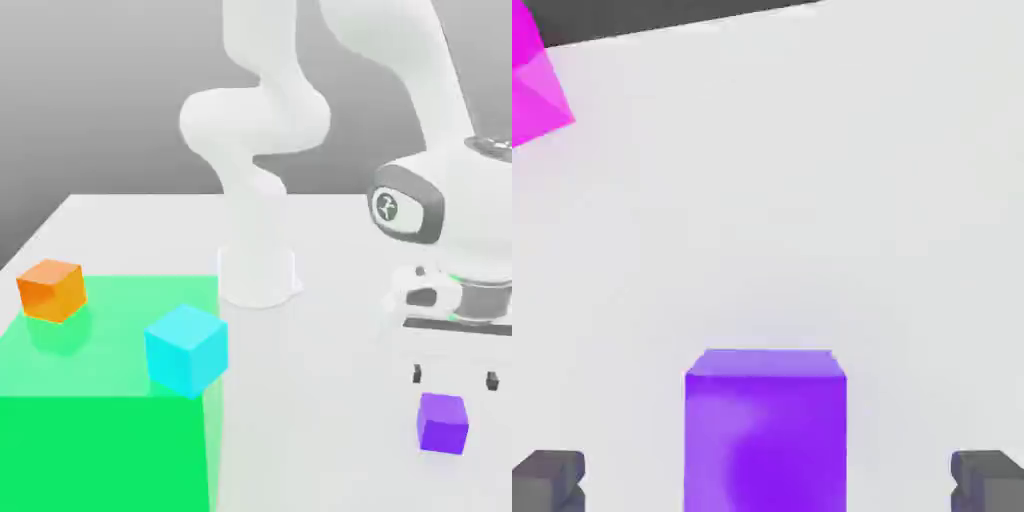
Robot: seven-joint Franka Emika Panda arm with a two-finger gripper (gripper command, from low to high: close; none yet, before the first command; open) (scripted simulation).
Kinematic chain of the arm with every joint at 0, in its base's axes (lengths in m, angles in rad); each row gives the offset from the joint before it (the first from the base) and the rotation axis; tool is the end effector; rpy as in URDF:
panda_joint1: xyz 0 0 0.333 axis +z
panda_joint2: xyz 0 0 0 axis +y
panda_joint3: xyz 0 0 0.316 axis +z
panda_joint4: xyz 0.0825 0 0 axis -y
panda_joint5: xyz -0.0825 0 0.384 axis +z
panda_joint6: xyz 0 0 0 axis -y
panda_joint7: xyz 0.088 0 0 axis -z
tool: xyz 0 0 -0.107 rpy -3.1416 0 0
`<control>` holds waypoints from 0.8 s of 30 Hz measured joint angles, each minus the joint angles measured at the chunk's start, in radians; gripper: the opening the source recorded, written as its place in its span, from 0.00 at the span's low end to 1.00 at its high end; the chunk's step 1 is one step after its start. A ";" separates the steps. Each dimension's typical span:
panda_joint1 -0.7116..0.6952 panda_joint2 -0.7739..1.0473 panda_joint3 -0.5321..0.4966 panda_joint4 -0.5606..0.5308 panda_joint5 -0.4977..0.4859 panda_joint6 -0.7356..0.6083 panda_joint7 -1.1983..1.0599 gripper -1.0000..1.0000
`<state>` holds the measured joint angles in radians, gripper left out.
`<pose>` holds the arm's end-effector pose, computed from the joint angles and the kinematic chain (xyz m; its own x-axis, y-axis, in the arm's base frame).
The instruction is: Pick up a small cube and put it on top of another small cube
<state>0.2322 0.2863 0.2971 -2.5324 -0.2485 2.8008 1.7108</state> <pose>0.3831 0.2470 0.1728 0.5748 -0.8183 -0.0001 -0.8183 -0.5747 -0.0037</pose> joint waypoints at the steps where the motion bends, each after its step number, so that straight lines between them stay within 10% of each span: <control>1: 0.016 0.037 -0.022 0.008 -0.031 0.026 0.025 0.50; 2: 0.041 0.072 -0.051 0.015 -0.055 0.054 0.044 0.50; 3: 0.059 0.102 -0.073 0.022 -0.075 0.077 0.060 0.00; 12: 0.033 0.054 -0.039 0.010 -0.038 0.042 0.032 0.00; 24: -0.237 -0.235 -0.071 0.189 0.180 -0.410 -0.446 0.00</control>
<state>-0.0045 0.0509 0.2258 -2.3439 -0.0684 2.3906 1.2651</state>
